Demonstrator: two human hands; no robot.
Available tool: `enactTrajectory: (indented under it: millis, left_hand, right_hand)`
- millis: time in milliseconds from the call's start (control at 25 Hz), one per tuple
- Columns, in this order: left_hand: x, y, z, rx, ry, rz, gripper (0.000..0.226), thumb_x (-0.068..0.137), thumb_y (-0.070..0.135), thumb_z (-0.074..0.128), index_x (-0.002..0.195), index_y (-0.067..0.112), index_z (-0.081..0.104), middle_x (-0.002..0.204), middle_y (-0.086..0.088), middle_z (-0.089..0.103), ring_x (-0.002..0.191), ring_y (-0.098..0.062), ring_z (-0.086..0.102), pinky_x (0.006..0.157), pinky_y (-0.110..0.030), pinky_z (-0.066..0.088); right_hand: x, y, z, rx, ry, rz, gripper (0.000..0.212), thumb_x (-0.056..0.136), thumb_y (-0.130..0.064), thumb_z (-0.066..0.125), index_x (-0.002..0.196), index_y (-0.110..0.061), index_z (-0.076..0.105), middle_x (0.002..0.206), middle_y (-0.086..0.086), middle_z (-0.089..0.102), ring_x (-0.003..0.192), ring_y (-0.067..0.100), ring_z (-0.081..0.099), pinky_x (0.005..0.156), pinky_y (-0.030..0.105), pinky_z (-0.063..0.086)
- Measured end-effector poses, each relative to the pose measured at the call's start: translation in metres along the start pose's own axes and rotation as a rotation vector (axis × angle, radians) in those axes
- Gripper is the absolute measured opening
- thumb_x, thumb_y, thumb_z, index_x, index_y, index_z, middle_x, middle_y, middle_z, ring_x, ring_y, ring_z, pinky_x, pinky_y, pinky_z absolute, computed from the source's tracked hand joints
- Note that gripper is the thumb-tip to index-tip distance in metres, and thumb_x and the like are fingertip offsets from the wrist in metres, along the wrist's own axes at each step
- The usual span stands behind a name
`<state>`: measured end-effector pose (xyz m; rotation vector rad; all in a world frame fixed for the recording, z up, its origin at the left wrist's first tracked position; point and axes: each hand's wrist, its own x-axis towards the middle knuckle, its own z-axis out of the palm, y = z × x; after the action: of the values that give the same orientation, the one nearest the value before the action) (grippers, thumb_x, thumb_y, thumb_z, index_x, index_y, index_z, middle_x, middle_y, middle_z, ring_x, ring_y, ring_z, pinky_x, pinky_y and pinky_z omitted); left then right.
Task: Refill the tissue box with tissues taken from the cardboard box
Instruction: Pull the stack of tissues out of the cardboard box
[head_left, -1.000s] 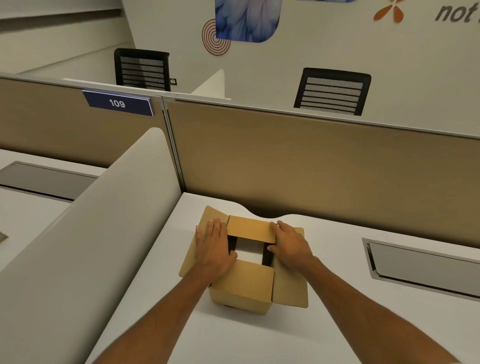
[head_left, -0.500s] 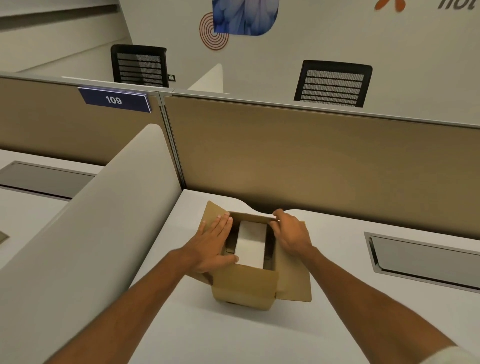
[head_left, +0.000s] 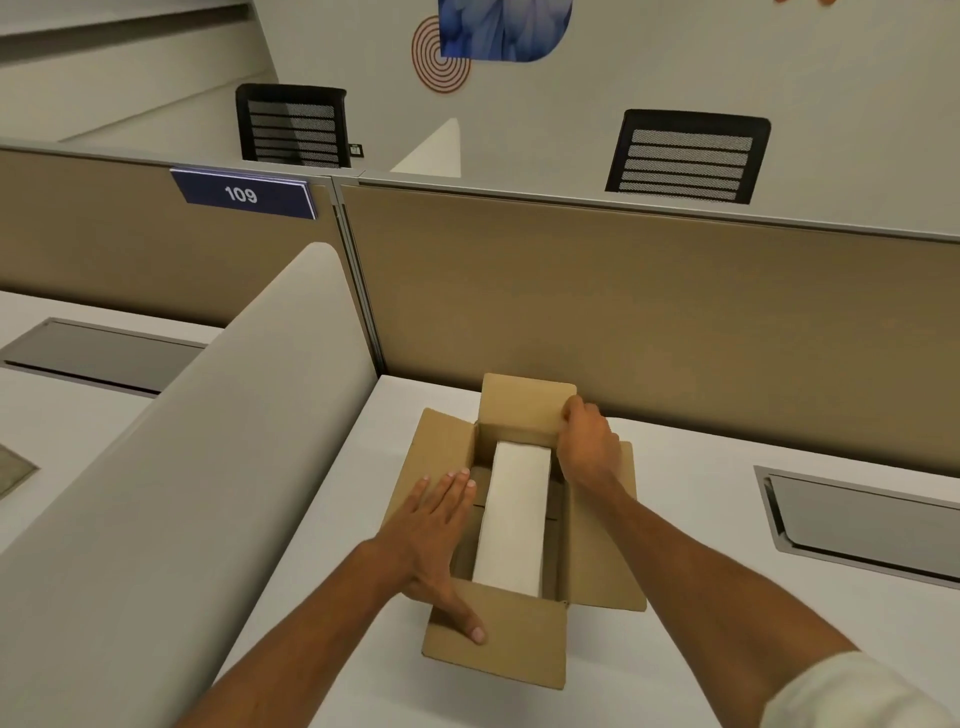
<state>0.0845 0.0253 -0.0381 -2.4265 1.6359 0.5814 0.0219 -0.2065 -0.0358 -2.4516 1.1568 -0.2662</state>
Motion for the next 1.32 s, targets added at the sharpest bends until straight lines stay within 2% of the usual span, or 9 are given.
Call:
enactTrajectory:
  millis: [160, 360, 480, 560, 680, 760, 960, 1040, 1320]
  left_hand:
    - [0.001, 0.001, 0.011, -0.001, 0.029, -0.023, 0.155, 0.039, 0.095, 0.052, 0.145, 0.016, -0.03, 0.154, -0.004, -0.036, 0.138, -0.025, -0.037, 0.113, -0.044, -0.022]
    - [0.002, 0.006, 0.016, -0.044, 0.057, -0.044, 0.156, 0.036, 0.096, 0.05, 0.143, 0.018, -0.033, 0.152, -0.002, -0.04, 0.132, -0.023, -0.044, 0.112, -0.043, -0.024]
    - [0.002, 0.008, 0.015, -0.057, 0.057, -0.053, 0.156, 0.035, 0.096, 0.051, 0.142, 0.021, -0.034, 0.152, -0.002, -0.04, 0.129, -0.024, -0.046, 0.11, -0.044, -0.026]
    - [0.001, 0.008, 0.013, -0.053, 0.057, -0.052, 0.157, 0.035, 0.095, 0.052, 0.143, 0.021, -0.033, 0.152, -0.003, -0.039, 0.13, -0.024, -0.046, 0.11, -0.044, -0.026]
    - [0.001, 0.009, 0.012, -0.056, 0.048, -0.054, 0.157, 0.034, 0.095, 0.053, 0.142, 0.022, -0.035, 0.153, -0.003, -0.037, 0.132, -0.024, -0.043, 0.112, -0.043, -0.024]
    - [0.001, 0.01, 0.011, -0.057, 0.053, -0.057, 0.157, 0.033, 0.096, 0.052, 0.142, 0.023, -0.034, 0.154, -0.003, -0.037, 0.134, -0.024, -0.041, 0.112, -0.043, -0.022]
    - [0.002, 0.009, 0.013, -0.079, 0.066, -0.081, 0.157, 0.032, 0.095, 0.055, 0.144, 0.025, -0.031, 0.155, -0.003, -0.035, 0.137, -0.025, -0.038, 0.114, -0.043, -0.019]
    - [0.003, 0.008, 0.015, -0.09, 0.073, -0.086, 0.158, 0.032, 0.094, 0.056, 0.144, 0.026, -0.03, 0.155, -0.003, -0.035, 0.136, -0.025, -0.038, 0.113, -0.042, -0.019]
    - [0.006, 0.008, 0.022, -0.096, 0.111, -0.075, 0.159, 0.032, 0.094, 0.057, 0.144, 0.024, -0.031, 0.156, -0.005, -0.033, 0.134, -0.023, -0.038, 0.112, -0.041, -0.019]
  right_hand:
    - [-0.001, 0.011, 0.015, -0.129, -0.056, -0.085, 0.035, 0.096, -0.013, 0.047, 0.131, -0.015, 0.051, 0.149, 0.011, 0.041, 0.132, 0.033, 0.042, 0.106, 0.049, 0.035]
    - [0.0, 0.015, 0.016, -0.143, -0.093, -0.091, 0.032, 0.094, -0.011, 0.049, 0.126, -0.017, 0.055, 0.13, 0.008, 0.059, 0.117, 0.03, 0.055, 0.1, 0.045, 0.038]
    - [-0.006, 0.013, 0.012, -0.171, -0.129, -0.099, 0.034, 0.097, -0.018, 0.046, 0.13, -0.019, 0.048, 0.136, 0.007, 0.053, 0.123, 0.029, 0.051, 0.104, 0.048, 0.036]
    - [-0.018, 0.009, 0.01, -0.094, -0.05, -0.095, 0.037, 0.099, -0.026, 0.043, 0.134, -0.016, 0.044, 0.146, 0.008, 0.043, 0.132, 0.028, 0.042, 0.108, 0.045, 0.035]
    - [-0.053, -0.009, 0.016, 0.179, 0.04, -0.074, 0.047, 0.098, -0.034, 0.045, 0.139, -0.013, 0.039, 0.149, 0.007, 0.041, 0.136, 0.025, 0.04, 0.111, 0.036, 0.035]
    - [-0.073, -0.021, 0.026, 0.29, -0.066, 0.004, 0.054, 0.096, -0.037, 0.048, 0.141, -0.011, 0.034, 0.147, 0.009, 0.042, 0.134, 0.026, 0.042, 0.11, 0.036, 0.037]
    - [-0.084, -0.025, 0.041, 0.376, -0.44, 0.429, 0.072, 0.094, -0.045, 0.051, 0.143, 0.001, 0.024, 0.145, 0.019, 0.041, 0.13, 0.035, 0.047, 0.105, 0.041, 0.046]
    - [-0.084, -0.025, 0.044, 0.442, -0.485, 0.526, 0.067, 0.095, -0.04, 0.051, 0.142, 0.001, 0.028, 0.144, 0.02, 0.042, 0.129, 0.035, 0.047, 0.104, 0.041, 0.046]
    - [-0.069, -0.022, 0.05, 0.579, -0.476, 0.629, 0.059, 0.089, -0.021, 0.066, 0.135, 0.003, 0.039, 0.137, 0.021, 0.049, 0.124, 0.035, 0.05, 0.101, 0.04, 0.048]
